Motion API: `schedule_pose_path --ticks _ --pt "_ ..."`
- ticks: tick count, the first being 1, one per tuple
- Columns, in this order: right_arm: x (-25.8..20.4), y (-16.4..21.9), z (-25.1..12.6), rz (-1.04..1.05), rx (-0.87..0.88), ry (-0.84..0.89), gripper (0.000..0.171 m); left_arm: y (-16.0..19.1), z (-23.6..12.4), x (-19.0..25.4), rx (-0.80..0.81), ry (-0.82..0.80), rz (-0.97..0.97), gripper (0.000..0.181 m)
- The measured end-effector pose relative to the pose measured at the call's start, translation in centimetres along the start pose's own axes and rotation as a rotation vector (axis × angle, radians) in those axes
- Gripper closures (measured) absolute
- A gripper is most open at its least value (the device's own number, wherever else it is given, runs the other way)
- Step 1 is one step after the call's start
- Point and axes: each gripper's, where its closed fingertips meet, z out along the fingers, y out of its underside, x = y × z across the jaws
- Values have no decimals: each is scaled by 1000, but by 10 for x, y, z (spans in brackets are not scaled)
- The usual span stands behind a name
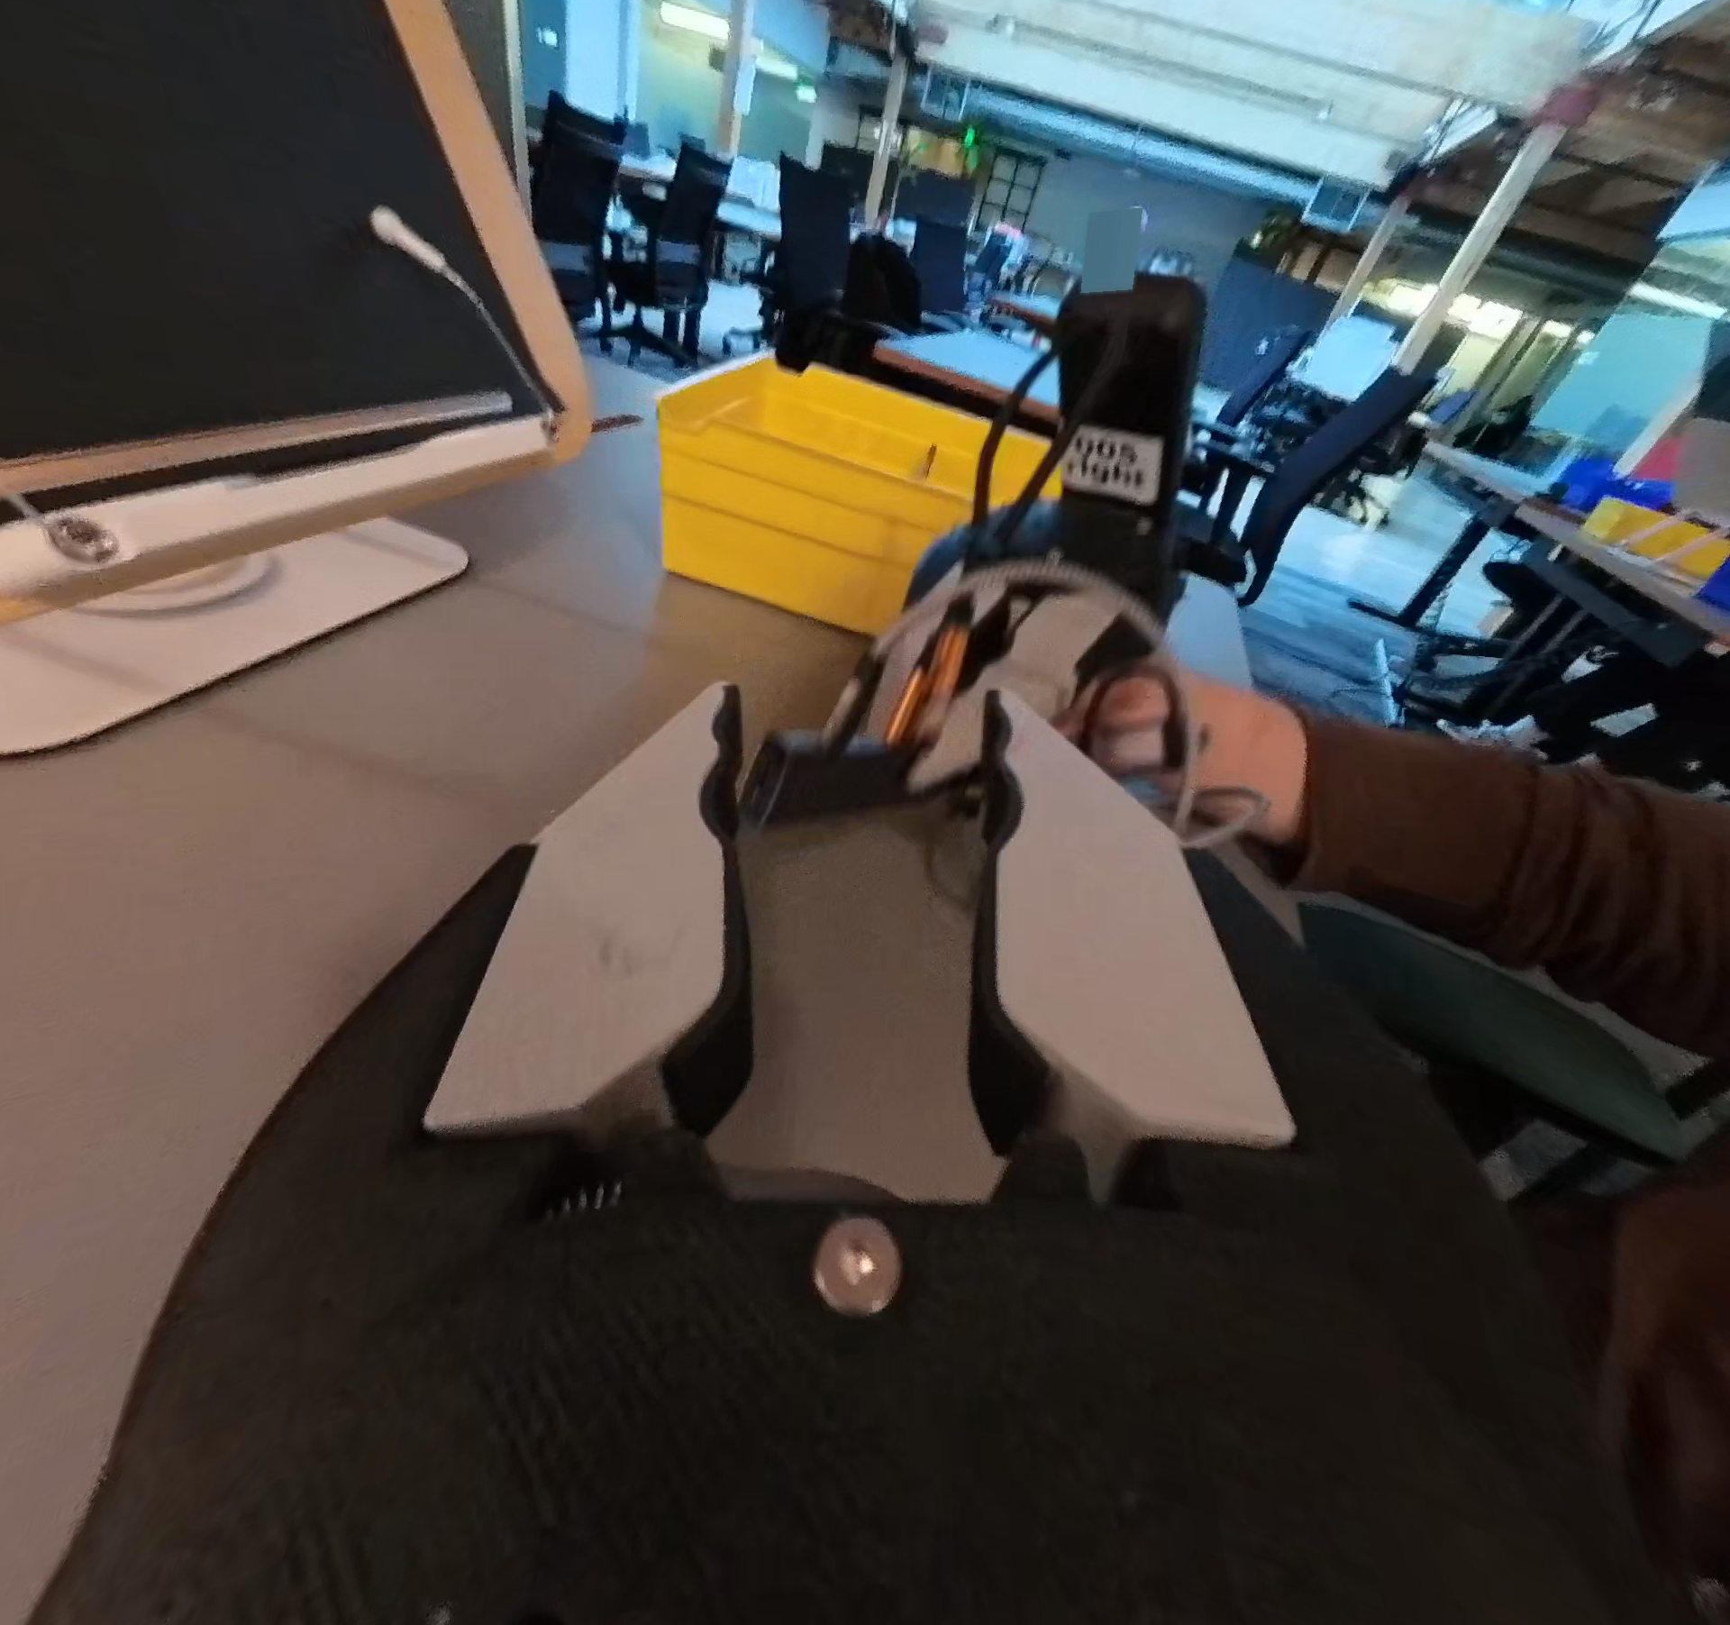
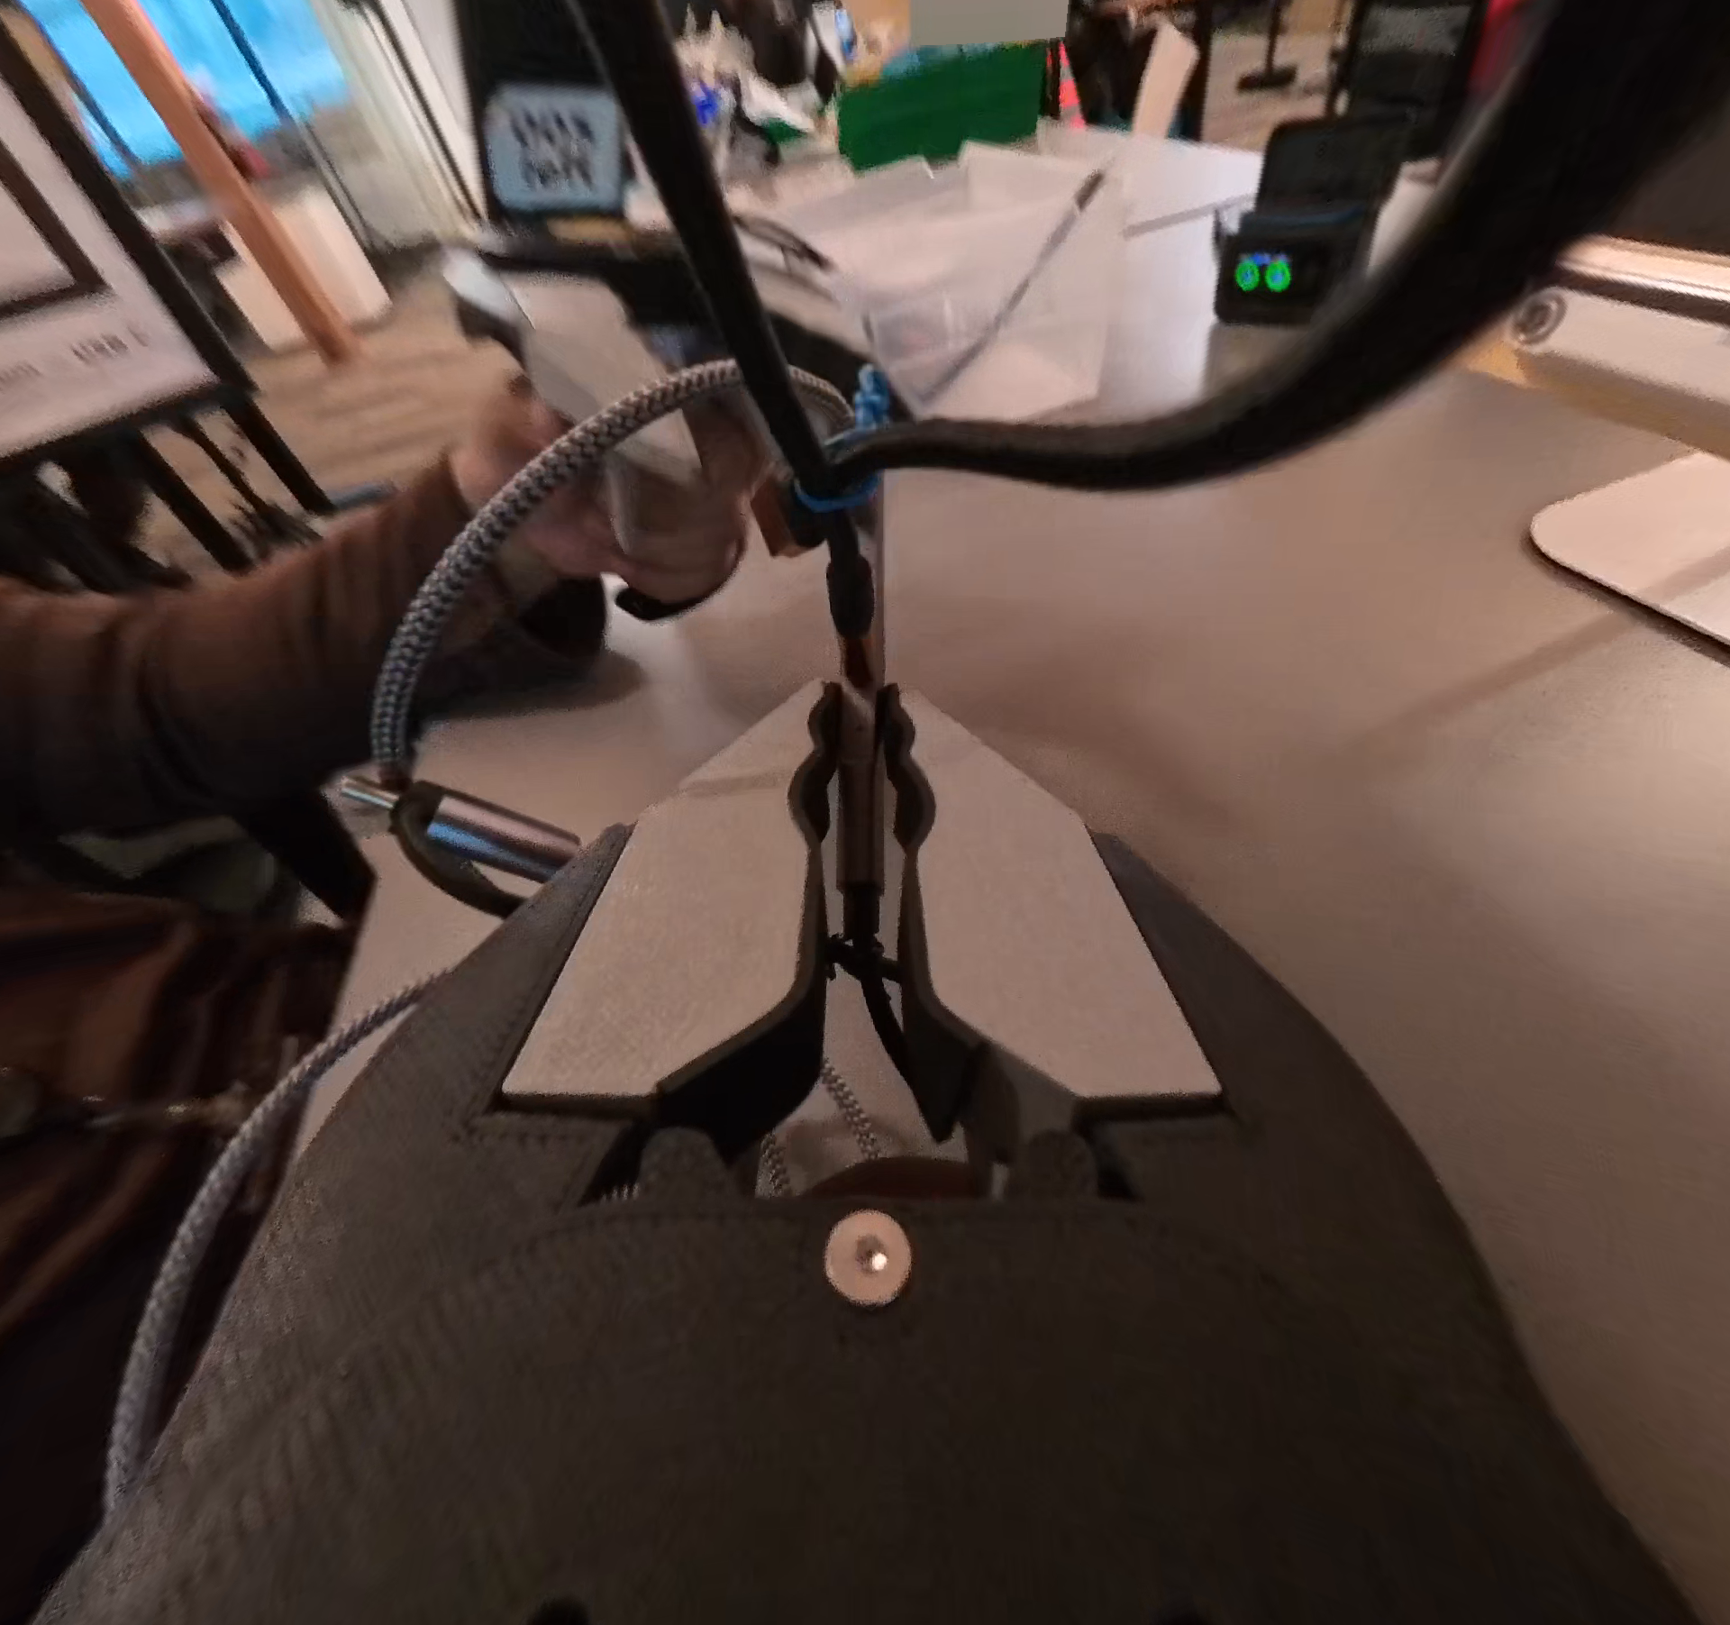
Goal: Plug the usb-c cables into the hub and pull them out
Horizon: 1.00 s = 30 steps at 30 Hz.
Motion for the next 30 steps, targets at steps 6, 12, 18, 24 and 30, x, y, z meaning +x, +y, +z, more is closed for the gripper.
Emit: schedule_pose_path --ticks 6,12,18,24,30 --pt "-23 -13 -5 103 67 -178 165 35 15 18 -164 135 -62 142" --pt "-33 2 3 98 -26 -209 165 44 25 38 -179 217 1 161" --pt "-30 -28 -12 161 147 -232 168 17 20 39 -21 232 -50 174" --pt "-26 -40 -19 170 231 -218 168 10 22 38 57 257 -170 174" --pt "-28 -47 -17 191 287 -225 163 -2 25 41 154 269 -223 174"
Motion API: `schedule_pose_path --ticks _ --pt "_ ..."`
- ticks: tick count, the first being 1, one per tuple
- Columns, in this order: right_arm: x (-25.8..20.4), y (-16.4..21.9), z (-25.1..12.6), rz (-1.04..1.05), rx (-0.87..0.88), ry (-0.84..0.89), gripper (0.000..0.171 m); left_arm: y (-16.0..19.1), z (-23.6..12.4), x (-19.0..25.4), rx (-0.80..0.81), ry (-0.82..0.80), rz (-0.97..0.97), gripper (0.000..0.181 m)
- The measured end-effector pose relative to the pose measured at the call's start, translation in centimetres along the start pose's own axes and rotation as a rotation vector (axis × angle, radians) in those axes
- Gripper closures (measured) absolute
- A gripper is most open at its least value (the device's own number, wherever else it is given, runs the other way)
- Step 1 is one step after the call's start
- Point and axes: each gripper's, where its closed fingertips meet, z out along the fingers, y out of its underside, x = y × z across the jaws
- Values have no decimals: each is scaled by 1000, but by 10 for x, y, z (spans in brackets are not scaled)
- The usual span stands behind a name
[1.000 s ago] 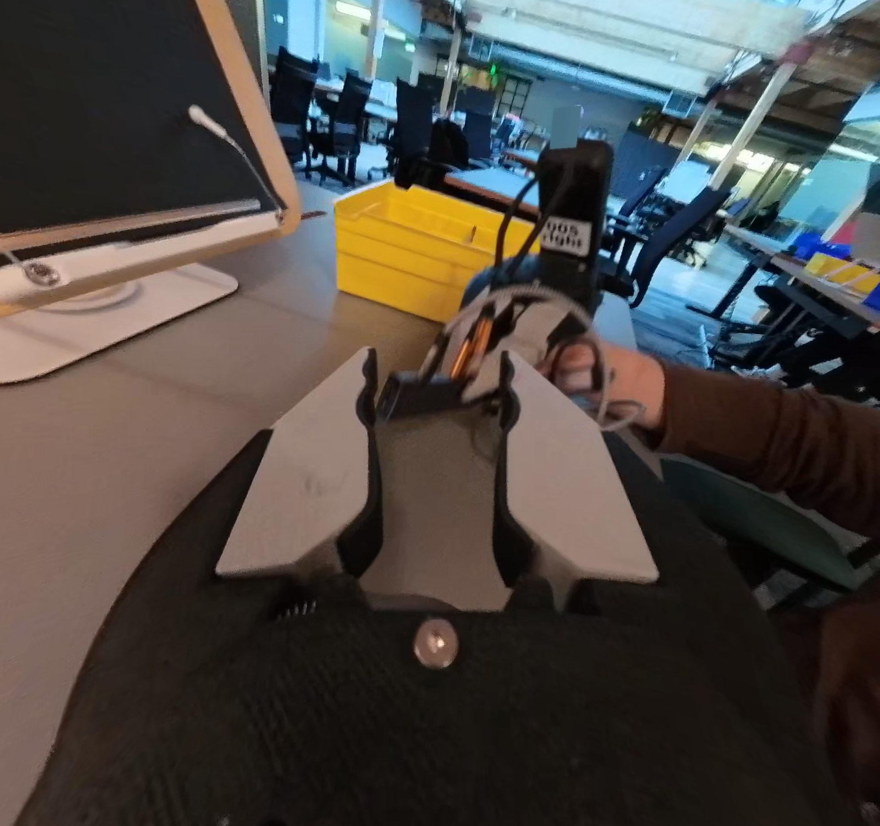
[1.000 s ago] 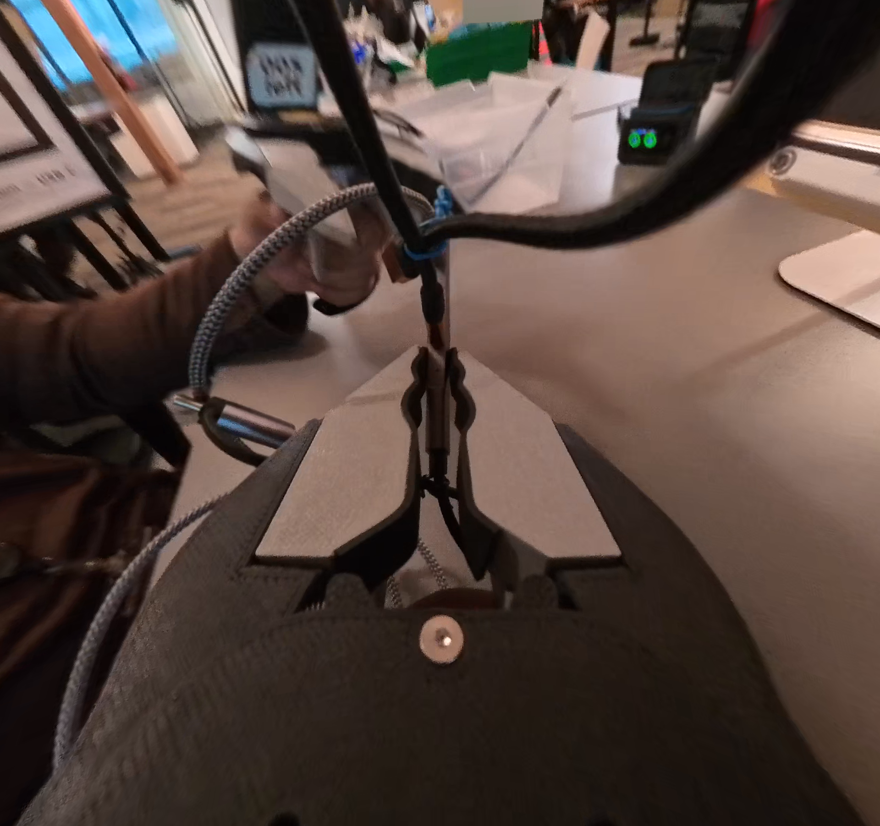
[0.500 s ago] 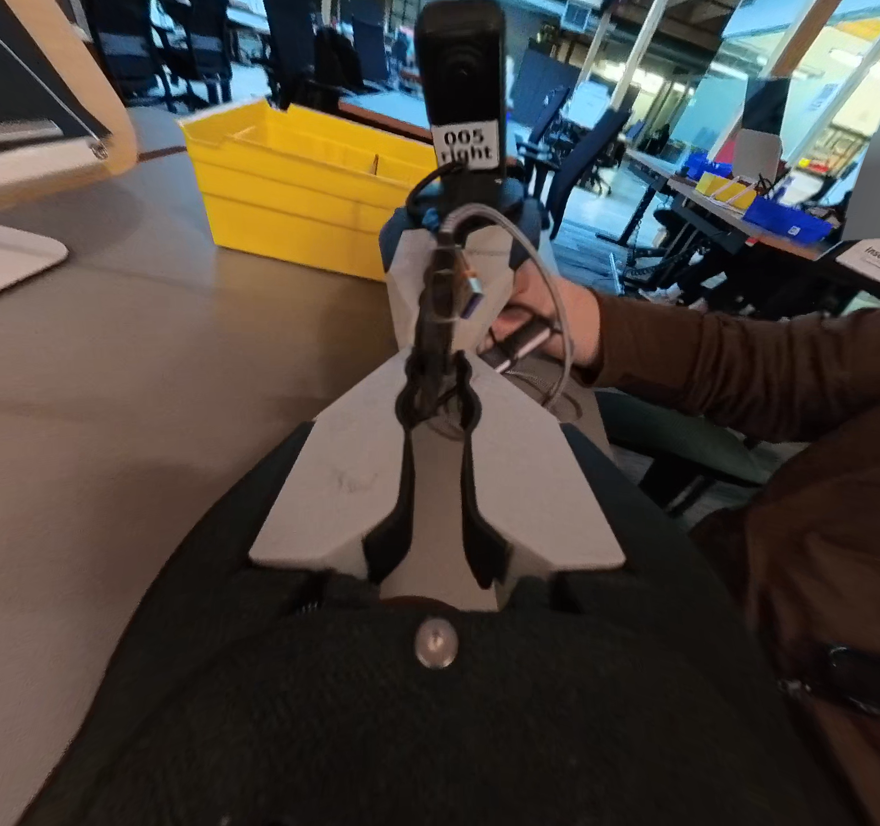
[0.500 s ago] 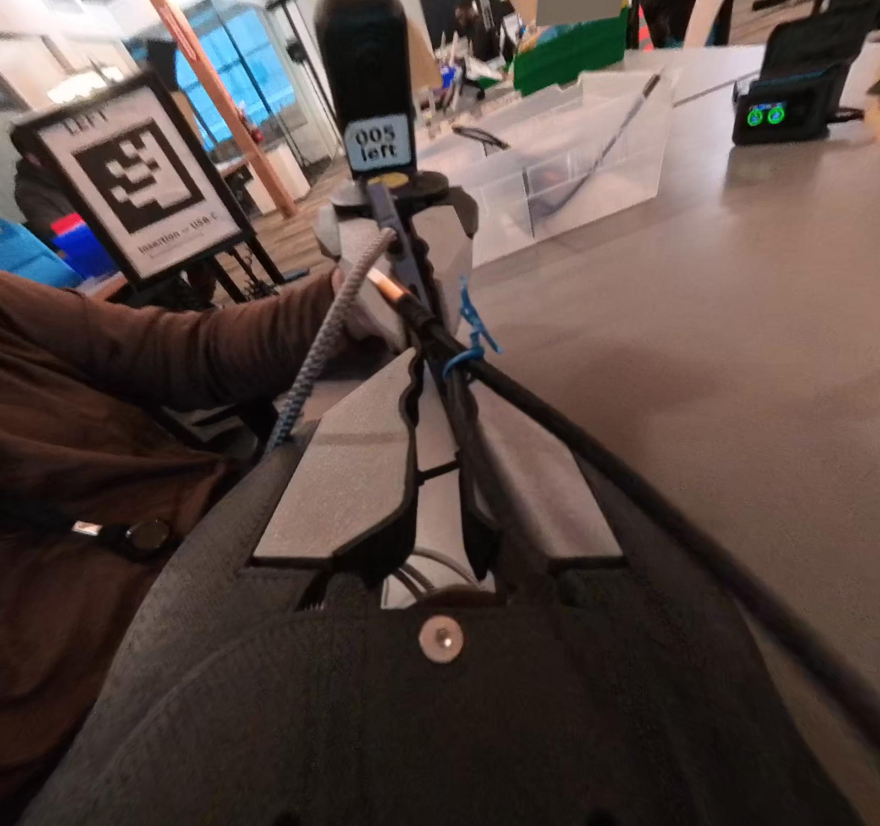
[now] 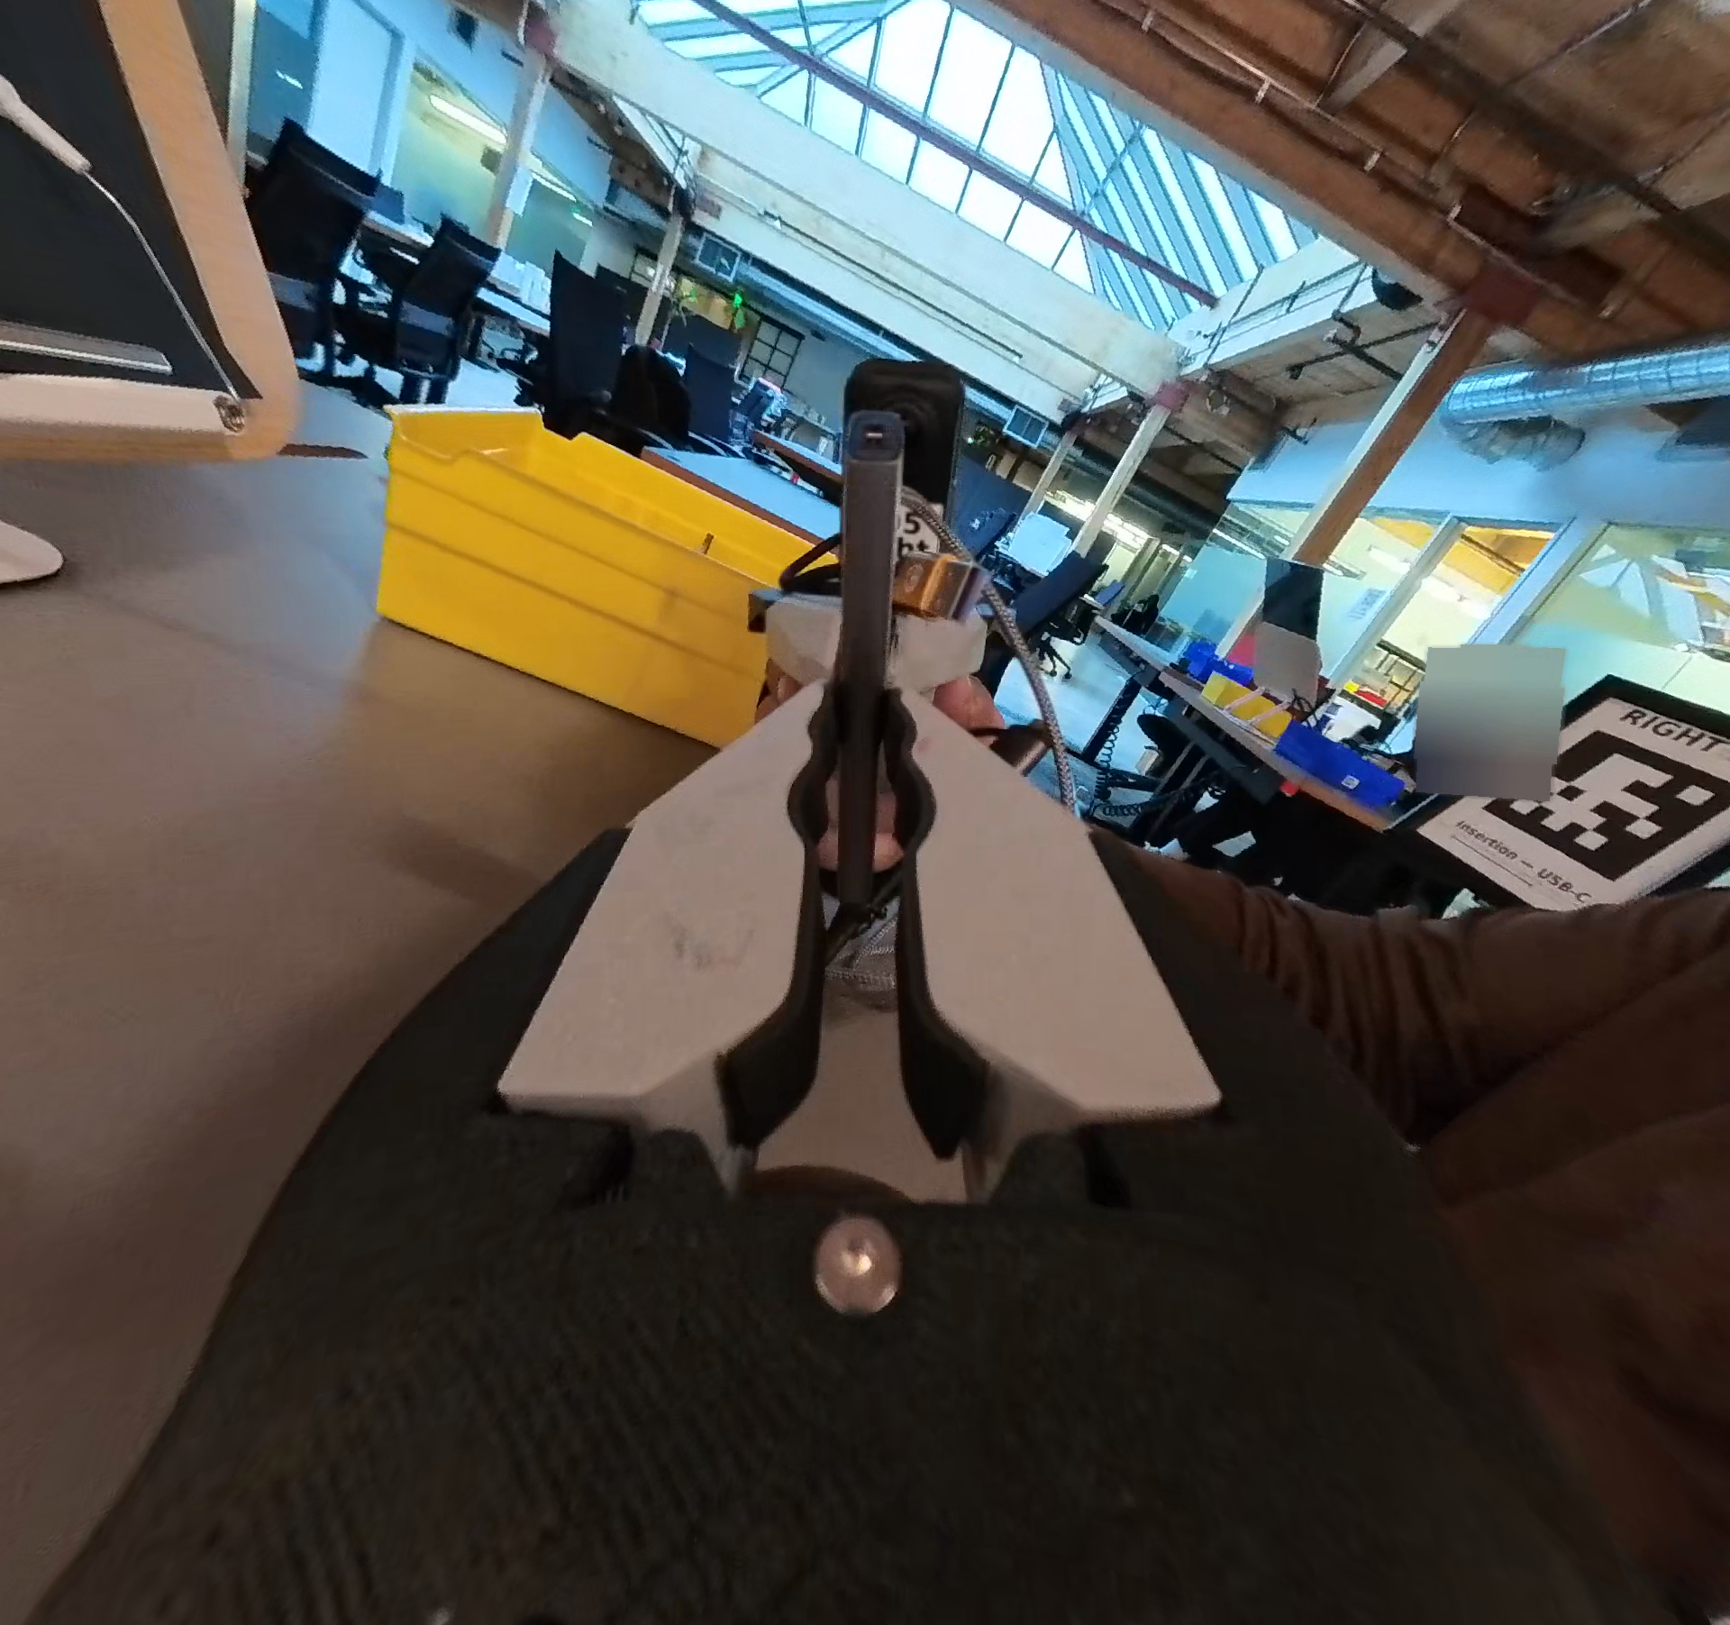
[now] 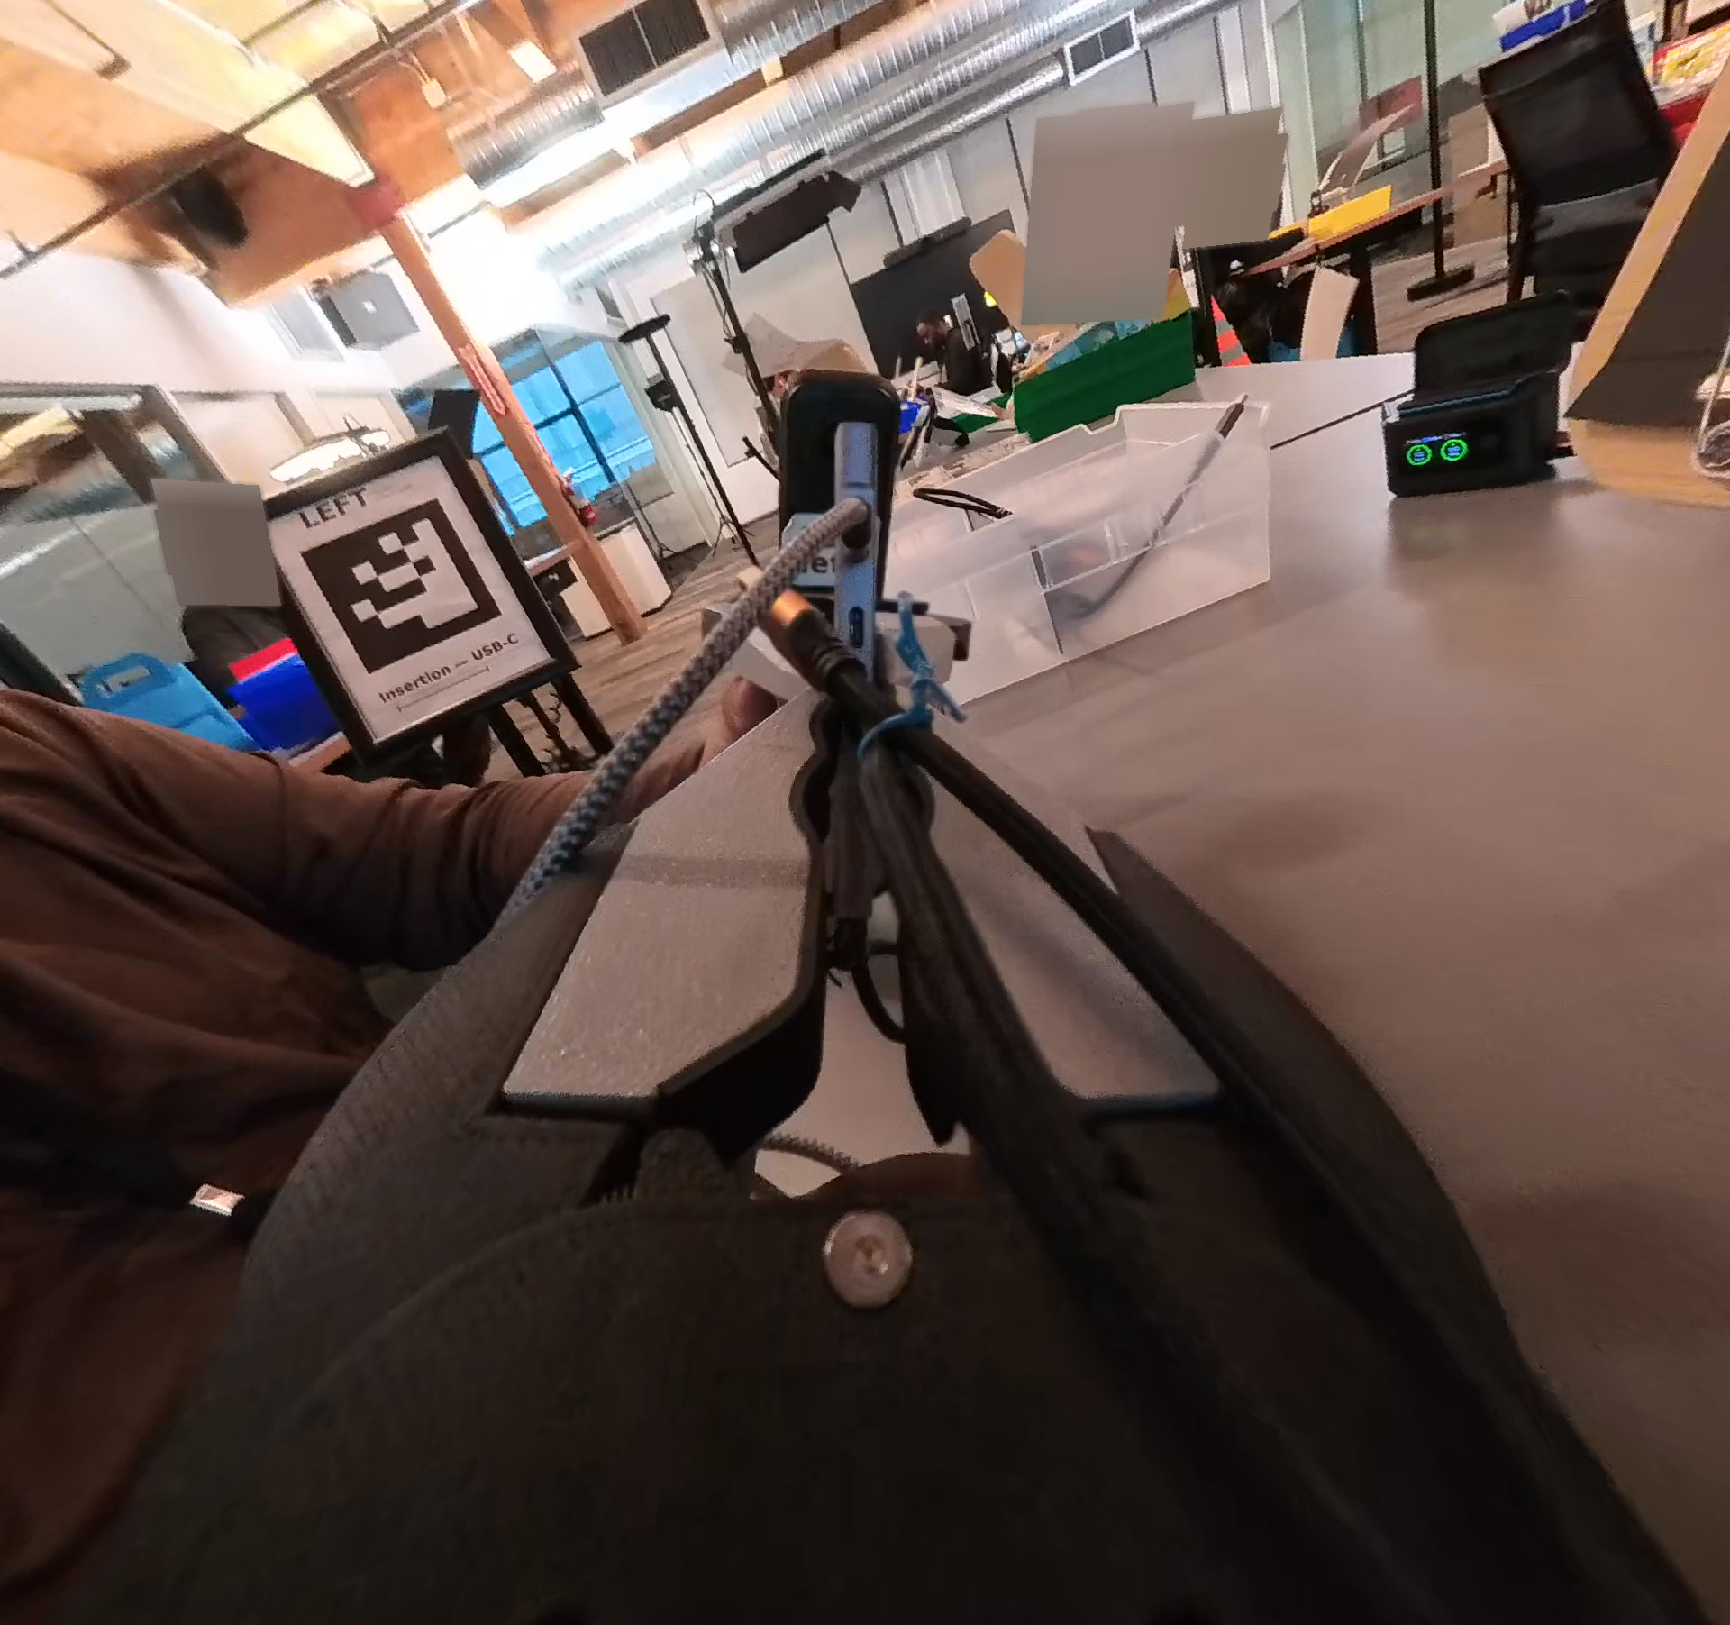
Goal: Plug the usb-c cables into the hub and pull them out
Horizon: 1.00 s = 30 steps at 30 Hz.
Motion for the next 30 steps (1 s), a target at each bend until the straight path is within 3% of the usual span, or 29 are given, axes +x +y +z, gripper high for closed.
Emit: schedule_pose_path --ticks 5,13,17,21,30 --pt "2 -2 3 24 33 1 166 -6 0 -2 60 -4 -42 174" --pt "-4 0 5 -92 -22 41 167 -1 -2 3 3 34 -45 172" --pt "-13 9 6 -57 -94 -20 167 33 3 9 -199 44 39 172" --pt "-14 19 3 -71 -168 -9 167 50 6 7 -303 -12 182 174" --pt "-10 -5 6 -28 15 2 171 11 5 7 -72 -42 150 174"
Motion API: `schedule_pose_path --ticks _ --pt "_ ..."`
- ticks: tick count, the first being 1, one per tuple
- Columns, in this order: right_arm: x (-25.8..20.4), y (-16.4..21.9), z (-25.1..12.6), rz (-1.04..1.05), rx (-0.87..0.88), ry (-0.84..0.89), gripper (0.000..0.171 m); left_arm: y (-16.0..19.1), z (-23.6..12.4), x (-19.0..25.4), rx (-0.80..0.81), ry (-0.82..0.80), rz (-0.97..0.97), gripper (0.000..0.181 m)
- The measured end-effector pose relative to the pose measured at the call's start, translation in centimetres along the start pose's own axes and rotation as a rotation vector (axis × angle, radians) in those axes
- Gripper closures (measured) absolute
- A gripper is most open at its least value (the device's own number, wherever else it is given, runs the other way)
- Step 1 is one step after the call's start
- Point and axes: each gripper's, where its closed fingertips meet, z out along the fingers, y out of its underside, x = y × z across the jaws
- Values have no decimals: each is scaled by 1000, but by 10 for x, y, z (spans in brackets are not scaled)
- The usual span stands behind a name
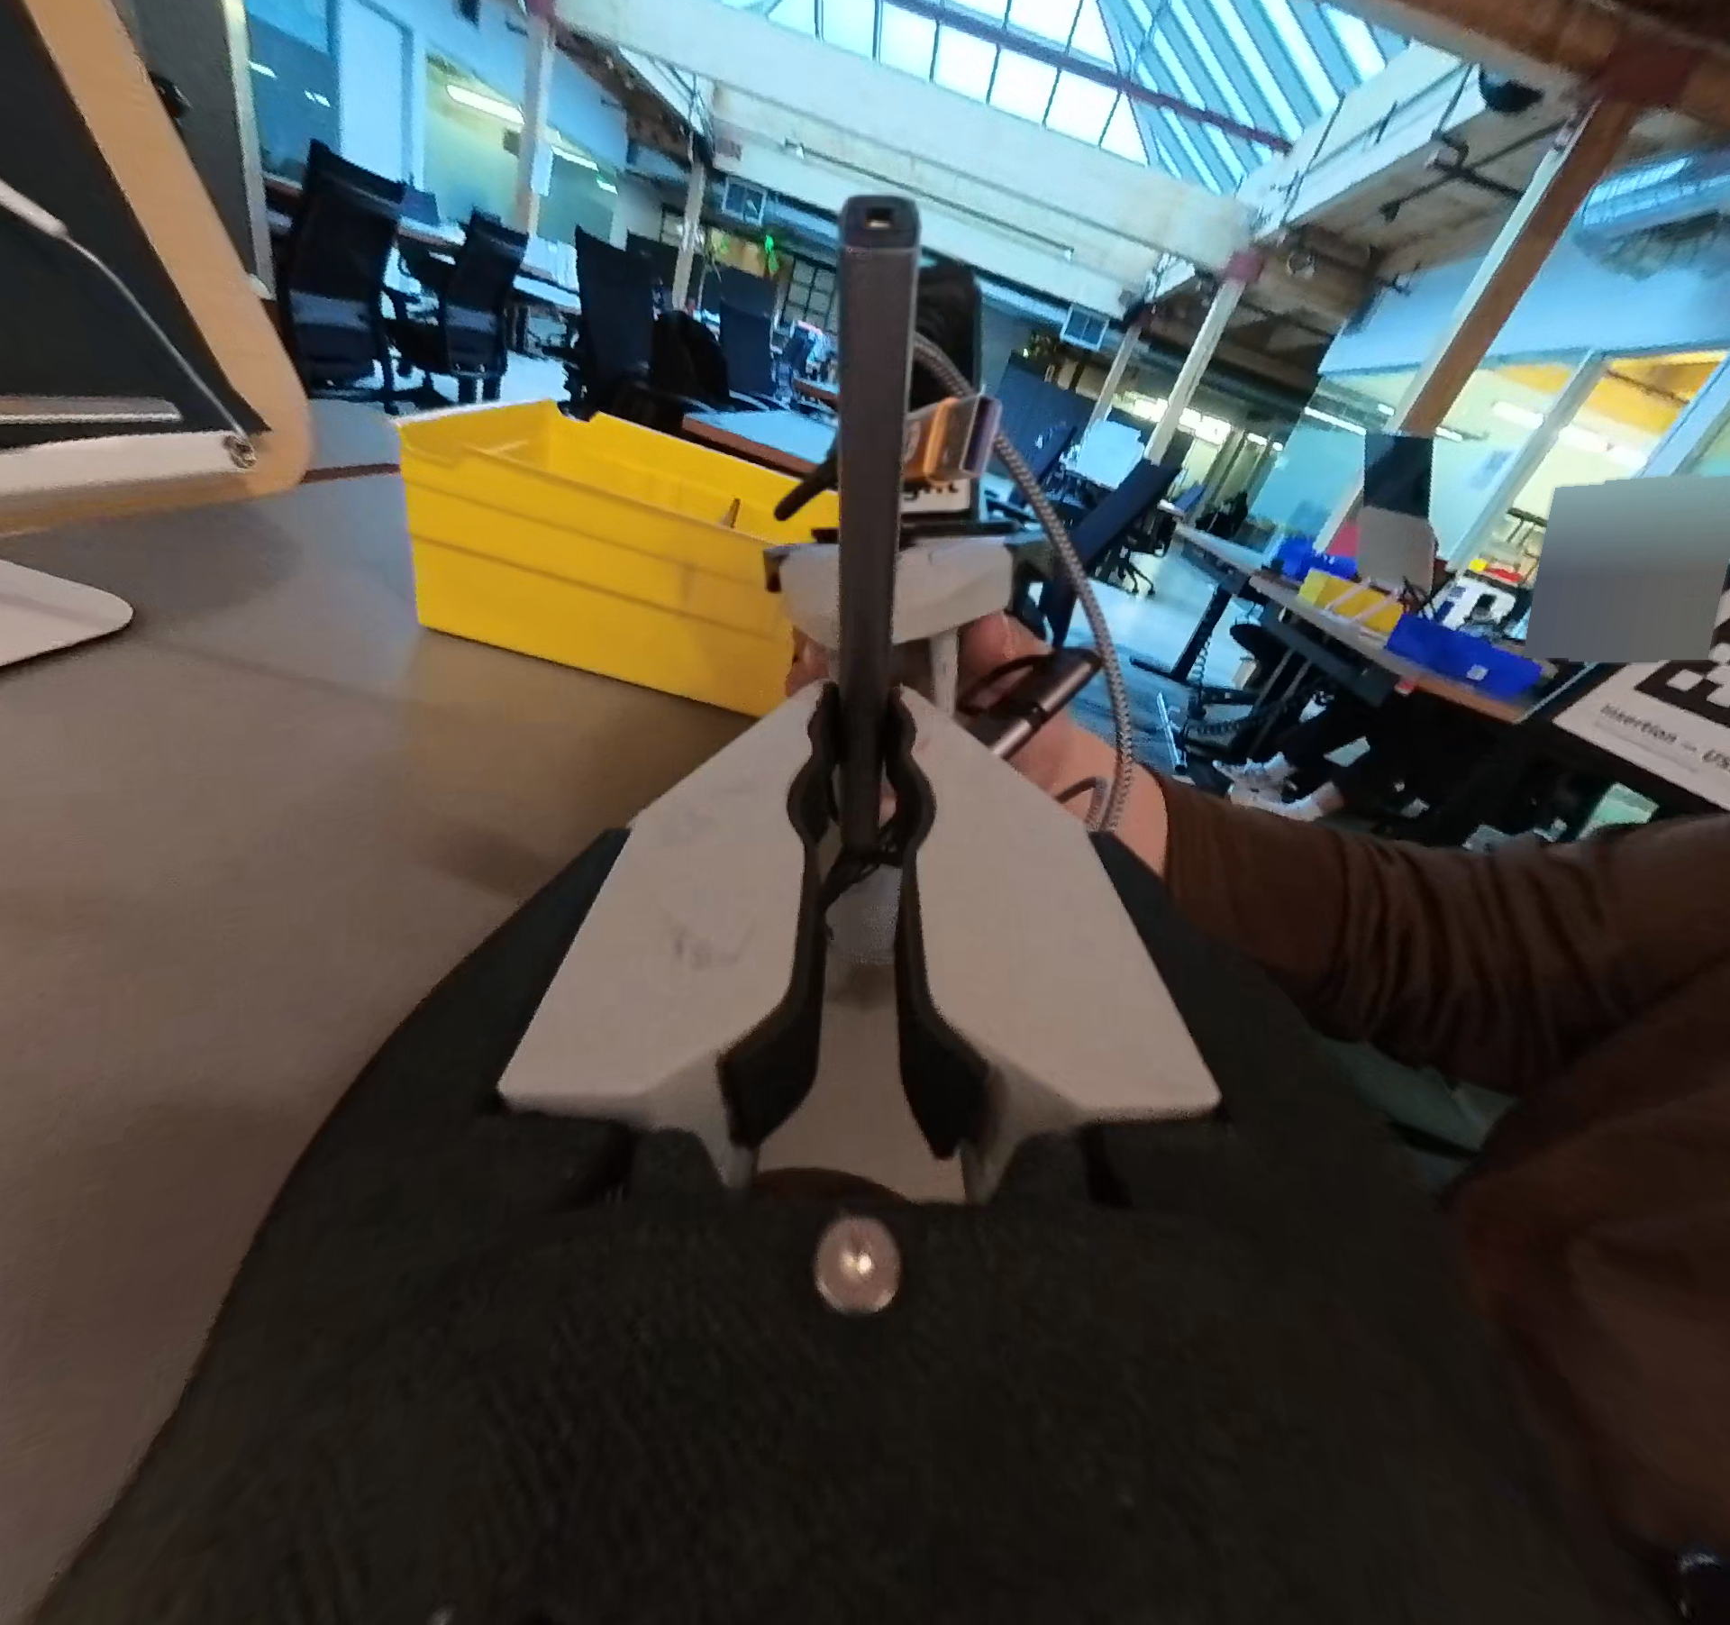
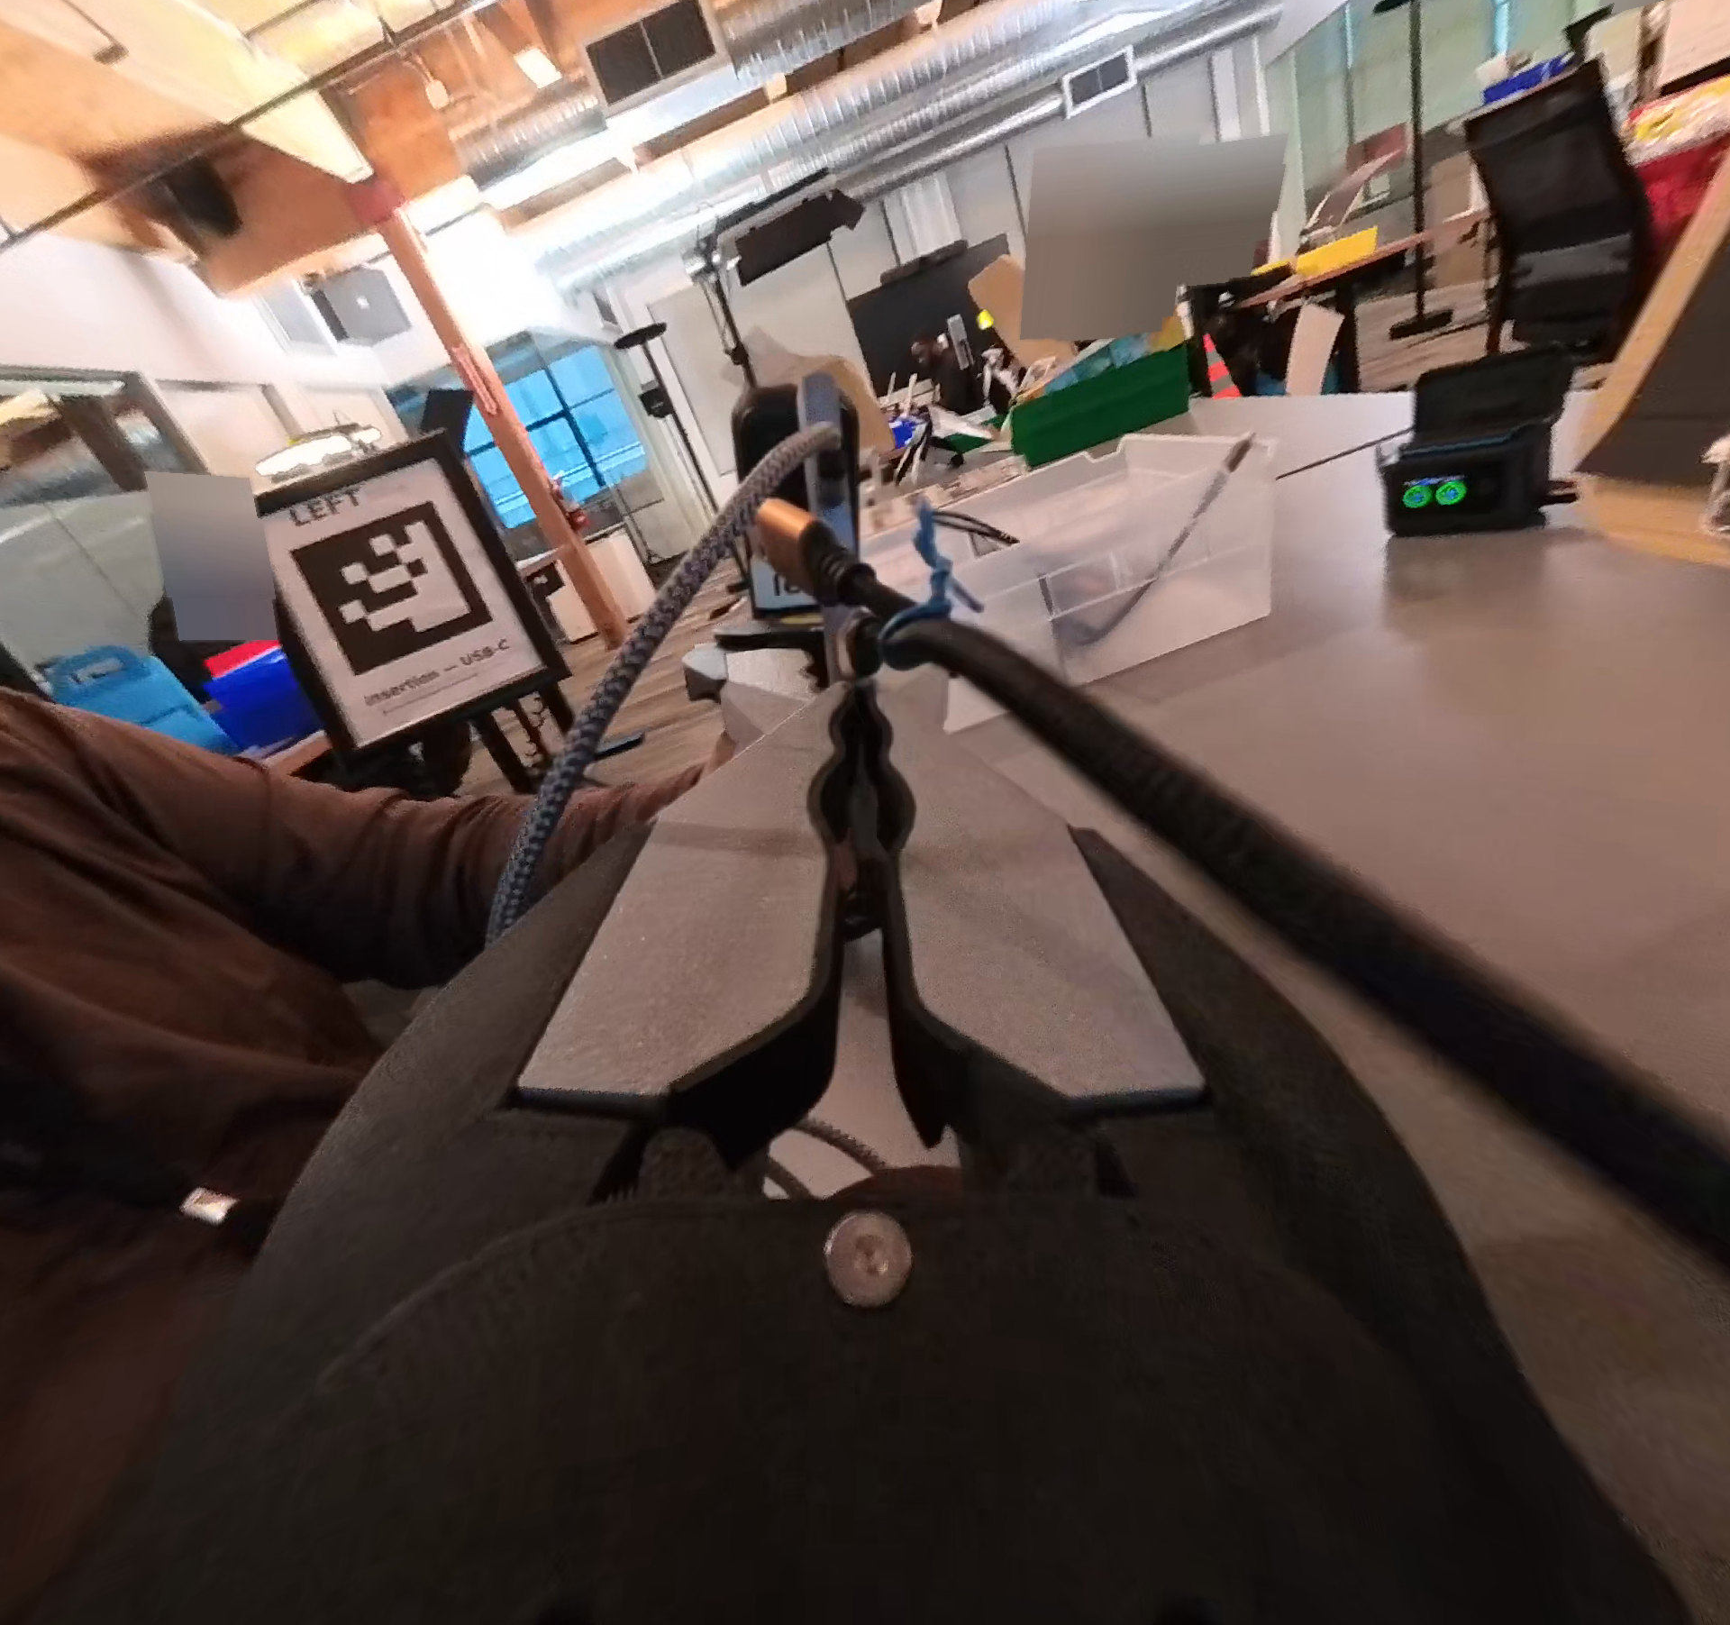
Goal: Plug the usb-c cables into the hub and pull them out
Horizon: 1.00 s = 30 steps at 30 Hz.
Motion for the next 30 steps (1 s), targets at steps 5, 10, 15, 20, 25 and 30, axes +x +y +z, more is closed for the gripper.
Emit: schedule_pose_path --ticks 5,10,15,20,25,30 --pt "0 -5 3 -11 43 7 171 -4 -1 -1 35 10 -44 174" --pt "-1 -3 7 26 31 -20 156 -6 -2 1 51 32 -75 174" --pt "-1 -5 9 -6 49 -3 166 -4 1 2 47 37 -84 174" --pt "4 -5 11 -3 54 33 167 -3 -1 -3 49 3 -77 174" --pt "9 -2 8 -89 6 111 167 3 -4 -8 -13 -9 -102 171" --pt "10 11 -8 -195 -149 168 166 -9 -26 -21 -11 -141 79 145"
